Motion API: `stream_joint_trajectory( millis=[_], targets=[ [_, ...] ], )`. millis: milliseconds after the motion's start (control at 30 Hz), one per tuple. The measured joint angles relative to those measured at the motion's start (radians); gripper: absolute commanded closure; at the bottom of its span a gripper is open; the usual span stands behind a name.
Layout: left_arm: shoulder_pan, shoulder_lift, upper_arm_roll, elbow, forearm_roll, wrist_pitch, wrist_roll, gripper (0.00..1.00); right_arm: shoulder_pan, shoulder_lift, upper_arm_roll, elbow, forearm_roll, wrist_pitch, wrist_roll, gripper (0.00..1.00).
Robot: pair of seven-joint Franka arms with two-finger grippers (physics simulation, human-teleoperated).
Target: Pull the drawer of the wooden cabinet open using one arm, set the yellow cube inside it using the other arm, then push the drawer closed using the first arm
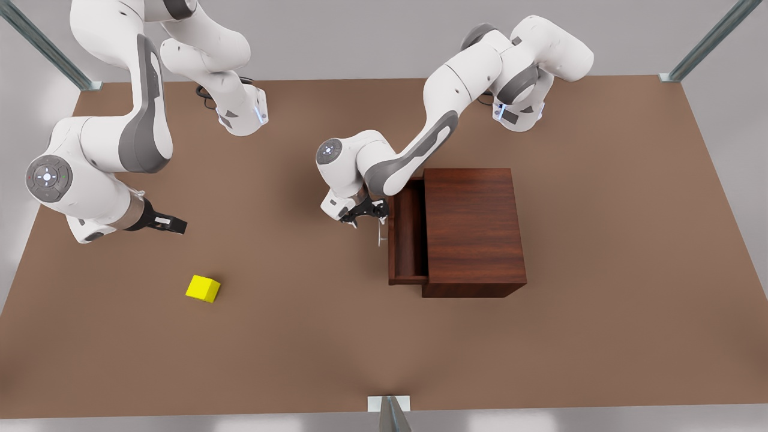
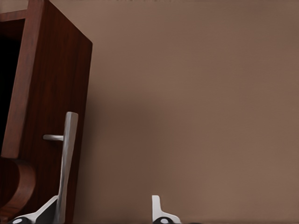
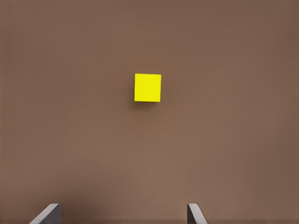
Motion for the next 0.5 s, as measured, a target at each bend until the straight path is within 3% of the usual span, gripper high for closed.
stream_joint_trajectory(
  millis=[500],
  targets=[
    [-0.003, 0.003, -0.002, 0.013, -0.004, 0.004, -0.009, 0.0, 0.0, 0.0, 0.0, 0.0, -0.001, 0.0, 0.001, 0.0]
  ],
)
